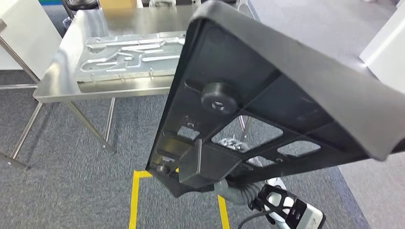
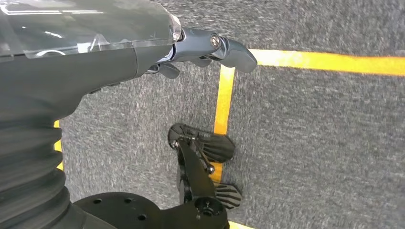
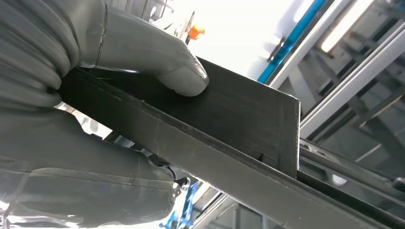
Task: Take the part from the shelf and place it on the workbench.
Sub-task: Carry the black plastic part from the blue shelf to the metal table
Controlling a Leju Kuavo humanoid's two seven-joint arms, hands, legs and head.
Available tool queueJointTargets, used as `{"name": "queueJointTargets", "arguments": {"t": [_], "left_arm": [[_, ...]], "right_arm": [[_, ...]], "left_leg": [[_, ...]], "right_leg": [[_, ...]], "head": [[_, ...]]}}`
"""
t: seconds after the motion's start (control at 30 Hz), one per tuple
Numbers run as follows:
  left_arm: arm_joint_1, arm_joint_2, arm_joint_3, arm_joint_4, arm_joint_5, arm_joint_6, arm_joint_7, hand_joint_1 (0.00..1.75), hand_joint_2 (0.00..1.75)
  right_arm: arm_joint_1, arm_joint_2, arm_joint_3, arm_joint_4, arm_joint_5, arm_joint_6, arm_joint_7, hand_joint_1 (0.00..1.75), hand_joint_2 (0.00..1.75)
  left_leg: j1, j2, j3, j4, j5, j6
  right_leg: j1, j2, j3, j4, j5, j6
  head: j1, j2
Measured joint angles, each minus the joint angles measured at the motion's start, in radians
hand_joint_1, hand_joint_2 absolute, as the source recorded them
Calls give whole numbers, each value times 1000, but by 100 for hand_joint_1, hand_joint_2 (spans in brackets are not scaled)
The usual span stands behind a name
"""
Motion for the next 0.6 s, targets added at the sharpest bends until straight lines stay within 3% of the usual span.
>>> {"name": "queueJointTargets", "arguments": {"t": [0.07, 0.13, 0.17, 0.23, 0.27, 0.3, 0.33, 0.4, 0.43, 0.5, 0.6], "left_arm": [[-2, 2, 0, 0, -2, 0, -1, 0, 175], [-5, 4, 0, 0, -3, 0, 0, 0, 175], [-6, 5, 0, 0, -4, 0, 0, 0, 175], [-7, 6, -1, 0, -4, 0, 2, 0, 175], [-6, 6, 0, 0, -4, 0, 2, 0, 175], [-4, 7, 0, 0, -4, 0, 3, 0, 175], [-3, 7, 0, 0, -4, 0, 3, 0, 175], [-3, 8, -1, 0, -4, 0, 3, 0, 175], [-3, 8, -1, 0, -4, 0, 3, 0, 175], [-3, 9, -1, 0, -4, 0, 4, 0, 175], [-3, 10, -1, 0, -4, 1, 4, 0, 175]], "right_arm": [[2, 1, 0, -2, 2, -7, 0, 175, 175], [1, 4, 0, -4, 2, -12, 0, 175, 175], [0, 6, 0, -5, 2, -13, 0, 175, 175], [-1, 9, 0, -4, 3, -14, 0, 175, 175], [-1, 10, 1, -4, 4, -14, 0, 175, 175], [0, 10, 1, -4, 5, -14, 0, 175, 175], [0, 10, 1, -3, 5, -14, 0, 175, 175], [0, 11, 1, -3, 5, -14, 0, 175, 175], [-1, 12, 1, -3, 5, -14, 0, 175, 175], [-1, 13, 1, -3, 6, -14, 0, 175, 175], [-2, 14, 2, -5, 7, -14, 0, 175, 175]], "left_leg": [[1, 3, 7, -4, -8, -12], [4, 5, -3, 33, -29, -23], [5, 6, -28, 84, -52, -28], [6, 6, -112, 226, -102, -36], [7, 6, -151, 279, -110, -39], [7, 6, -176, 299, -97, -40], [7, 6, -180, 275, -59, -39], [6, 7, -141, 145, 40, -33], [3, 7, -118, 82, 72, -28], [-2, 7, -99, 31, 82, -16], [0, 6, -93, 19, 74, 2]], "right_leg": [[-1, 2, 7, -8, -8, -12], [-5, 2, 21, -18, -14, -24], [-6, 1, 30, -22, -18, -29], [-5, -1, 43, -23, -31, -35], [-5, -1, 50, -23, -38, -36], [-4, -1, 59, -23, -45, -35], [-5, 0, 70, -23, -53, -34], [-4, 1, 96, -23, -72, -29], [-2, 1, 105, -22, -81, -24], [0, 3, 110, -23, -91, -14], [1, 3, 112, -21, -103, 2]], "head": [[0, 0], [0, 0], [0, 0], [0, 0], [0, 0], [0, 0], [0, 0], [0, 0], [0, 0], [0, 0], [0, 0]]}}
